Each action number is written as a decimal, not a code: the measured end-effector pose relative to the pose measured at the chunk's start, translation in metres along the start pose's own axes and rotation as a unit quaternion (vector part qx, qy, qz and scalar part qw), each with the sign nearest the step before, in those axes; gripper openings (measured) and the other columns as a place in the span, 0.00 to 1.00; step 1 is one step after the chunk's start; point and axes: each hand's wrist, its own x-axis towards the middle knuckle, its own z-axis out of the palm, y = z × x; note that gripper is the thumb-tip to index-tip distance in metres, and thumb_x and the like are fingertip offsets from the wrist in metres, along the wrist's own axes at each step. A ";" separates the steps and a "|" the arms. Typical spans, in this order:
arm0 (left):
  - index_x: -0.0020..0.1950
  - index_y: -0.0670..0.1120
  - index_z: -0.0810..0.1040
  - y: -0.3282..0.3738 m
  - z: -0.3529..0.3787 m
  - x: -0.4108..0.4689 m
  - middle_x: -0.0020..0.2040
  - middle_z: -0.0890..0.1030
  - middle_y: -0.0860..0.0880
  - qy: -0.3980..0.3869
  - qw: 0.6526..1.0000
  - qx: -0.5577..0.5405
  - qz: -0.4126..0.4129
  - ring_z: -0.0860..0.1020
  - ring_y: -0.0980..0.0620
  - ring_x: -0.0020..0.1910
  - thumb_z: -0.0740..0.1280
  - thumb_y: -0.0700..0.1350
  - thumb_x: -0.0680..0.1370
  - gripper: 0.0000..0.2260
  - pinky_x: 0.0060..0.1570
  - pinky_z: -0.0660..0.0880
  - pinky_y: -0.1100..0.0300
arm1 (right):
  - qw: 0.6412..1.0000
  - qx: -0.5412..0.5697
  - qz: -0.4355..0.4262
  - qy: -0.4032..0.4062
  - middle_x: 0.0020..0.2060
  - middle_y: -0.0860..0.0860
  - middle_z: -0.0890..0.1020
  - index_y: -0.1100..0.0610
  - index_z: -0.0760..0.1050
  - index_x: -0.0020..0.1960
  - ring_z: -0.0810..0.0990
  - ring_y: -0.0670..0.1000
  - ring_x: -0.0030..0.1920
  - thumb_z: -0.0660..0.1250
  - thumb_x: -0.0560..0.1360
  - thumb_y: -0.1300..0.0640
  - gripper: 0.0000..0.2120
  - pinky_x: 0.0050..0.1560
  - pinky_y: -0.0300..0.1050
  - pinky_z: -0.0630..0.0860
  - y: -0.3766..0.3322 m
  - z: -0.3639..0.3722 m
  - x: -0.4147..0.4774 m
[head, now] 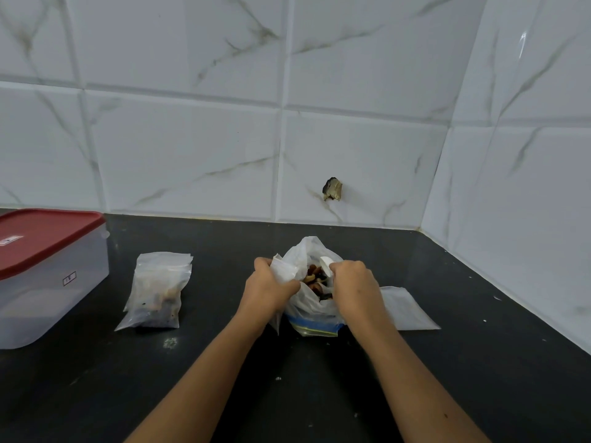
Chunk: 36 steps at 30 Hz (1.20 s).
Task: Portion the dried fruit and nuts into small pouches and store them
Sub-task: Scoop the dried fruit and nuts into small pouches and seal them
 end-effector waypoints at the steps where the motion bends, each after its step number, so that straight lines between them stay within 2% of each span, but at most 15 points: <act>1: 0.67 0.43 0.60 0.000 0.000 0.000 0.59 0.71 0.44 -0.006 1.000 -0.005 -0.004 0.72 0.49 0.52 0.67 0.42 0.74 0.25 0.48 0.73 0.56 | 1.000 0.024 0.008 -0.014 0.48 0.54 0.76 0.60 0.72 0.61 0.76 0.54 0.51 0.60 0.77 0.62 0.13 0.44 0.40 0.67 0.001 0.001 0.000; 3: 0.67 0.43 0.60 0.000 0.001 0.000 0.56 0.70 0.45 -0.019 1.000 -0.021 -0.011 0.72 0.49 0.51 0.66 0.41 0.75 0.24 0.48 0.72 0.57 | 0.997 0.081 -0.006 0.002 0.40 0.52 0.73 0.62 0.74 0.58 0.76 0.57 0.51 0.57 0.78 0.64 0.11 0.43 0.39 0.65 0.005 0.004 -0.003; 4: 0.67 0.43 0.59 -0.001 0.001 0.001 0.56 0.70 0.46 -0.027 0.999 -0.037 -0.017 0.72 0.49 0.51 0.66 0.40 0.75 0.24 0.48 0.72 0.57 | 0.995 0.092 -0.019 0.015 0.41 0.54 0.74 0.62 0.75 0.57 0.76 0.57 0.53 0.56 0.78 0.64 0.12 0.44 0.40 0.66 0.006 0.005 -0.004; 5: 0.67 0.44 0.59 -0.001 0.001 0.001 0.56 0.70 0.46 -0.035 0.997 -0.058 -0.024 0.72 0.49 0.51 0.65 0.39 0.75 0.24 0.49 0.72 0.57 | 0.996 0.089 -0.023 0.010 0.47 0.56 0.77 0.62 0.75 0.58 0.76 0.57 0.54 0.56 0.78 0.64 0.13 0.46 0.41 0.68 0.006 0.005 -0.003; 7: 0.67 0.46 0.59 -0.001 0.000 0.001 0.57 0.70 0.46 -0.056 0.992 -0.104 -0.040 0.73 0.50 0.51 0.64 0.37 0.75 0.24 0.47 0.73 0.58 | 0.997 0.078 0.011 -0.028 0.59 0.57 0.75 0.59 0.72 0.65 0.75 0.56 0.58 0.58 0.78 0.62 0.16 0.54 0.43 0.72 0.006 0.003 0.000; 8: 0.67 0.47 0.58 -0.002 0.000 0.002 0.56 0.70 0.46 -0.066 0.989 -0.122 -0.047 0.74 0.51 0.49 0.64 0.36 0.74 0.24 0.46 0.73 0.59 | 0.995 0.087 0.024 -0.032 0.61 0.57 0.74 0.57 0.71 0.66 0.76 0.55 0.58 0.59 0.78 0.61 0.17 0.57 0.44 0.72 0.006 0.004 0.003; 12: 0.68 0.49 0.57 -0.004 -0.003 0.005 0.52 0.71 0.48 -0.101 0.977 -0.173 -0.068 0.74 0.51 0.48 0.63 0.34 0.73 0.27 0.44 0.75 0.58 | 0.980 0.196 0.017 0.009 0.62 0.57 0.76 0.56 0.78 0.60 0.79 0.55 0.54 0.58 0.78 0.63 0.15 0.58 0.44 0.76 0.015 0.006 0.004; 15: 0.68 0.49 0.56 -0.005 0.000 0.005 0.51 0.71 0.49 -0.106 0.970 -0.207 -0.067 0.74 0.51 0.48 0.62 0.33 0.73 0.28 0.43 0.74 0.59 | 0.973 0.231 0.021 0.005 0.62 0.56 0.77 0.57 0.79 0.58 0.79 0.55 0.56 0.58 0.78 0.64 0.14 0.59 0.45 0.75 0.017 0.005 0.001; 18: 0.68 0.48 0.57 -0.004 0.005 0.004 0.51 0.72 0.47 -0.107 0.961 -0.246 -0.061 0.75 0.50 0.48 0.60 0.31 0.73 0.27 0.43 0.75 0.59 | 0.968 0.251 0.014 0.003 0.62 0.55 0.77 0.57 0.79 0.58 0.78 0.54 0.56 0.57 0.79 0.64 0.14 0.59 0.44 0.75 0.016 0.005 0.002; 21: 0.67 0.48 0.56 -0.002 0.009 0.001 0.51 0.71 0.48 -0.115 0.958 -0.260 -0.046 0.75 0.51 0.47 0.59 0.30 0.73 0.26 0.42 0.75 0.60 | 0.959 0.282 0.023 0.010 0.61 0.55 0.78 0.58 0.80 0.56 0.79 0.53 0.53 0.56 0.78 0.65 0.15 0.53 0.41 0.75 0.016 0.007 0.003; 24: 0.65 0.50 0.56 -0.002 0.013 0.002 0.51 0.71 0.48 -0.112 0.954 -0.274 -0.040 0.75 0.51 0.47 0.59 0.30 0.74 0.25 0.43 0.75 0.59 | 0.942 0.332 0.050 0.023 0.57 0.55 0.80 0.59 0.80 0.55 0.81 0.53 0.51 0.55 0.78 0.65 0.16 0.49 0.43 0.77 0.016 0.008 0.003; 27: 0.65 0.50 0.56 -0.002 0.014 0.002 0.52 0.71 0.48 -0.111 0.952 -0.282 -0.038 0.75 0.50 0.48 0.60 0.31 0.74 0.25 0.45 0.76 0.59 | 0.940 0.336 0.039 0.051 0.49 0.57 0.82 0.61 0.80 0.54 0.81 0.54 0.53 0.54 0.78 0.65 0.16 0.41 0.39 0.74 0.016 0.007 0.003; 31: 0.64 0.51 0.56 -0.003 0.014 0.002 0.52 0.71 0.47 -0.109 0.952 -0.285 -0.038 0.75 0.49 0.49 0.60 0.31 0.74 0.25 0.46 0.76 0.58 | 0.955 0.286 -0.003 0.074 0.54 0.57 0.81 0.61 0.78 0.58 0.80 0.53 0.55 0.56 0.79 0.65 0.14 0.53 0.39 0.74 0.011 0.006 0.000; 34: 0.64 0.51 0.56 -0.003 0.014 0.002 0.53 0.72 0.47 -0.106 0.950 -0.292 -0.043 0.75 0.49 0.49 0.59 0.30 0.73 0.26 0.45 0.76 0.58 | 0.957 0.253 -0.034 0.136 0.57 0.56 0.79 0.61 0.77 0.61 0.78 0.52 0.56 0.56 0.79 0.65 0.15 0.54 0.38 0.72 0.008 0.002 -0.003; 36: 0.65 0.51 0.56 -0.002 0.014 0.002 0.53 0.71 0.46 -0.105 0.949 -0.295 -0.045 0.75 0.49 0.48 0.59 0.30 0.73 0.26 0.43 0.75 0.59 | 0.957 0.252 -0.023 0.142 0.56 0.57 0.79 0.61 0.76 0.61 0.79 0.54 0.54 0.56 0.79 0.65 0.15 0.53 0.40 0.75 0.007 0.000 -0.004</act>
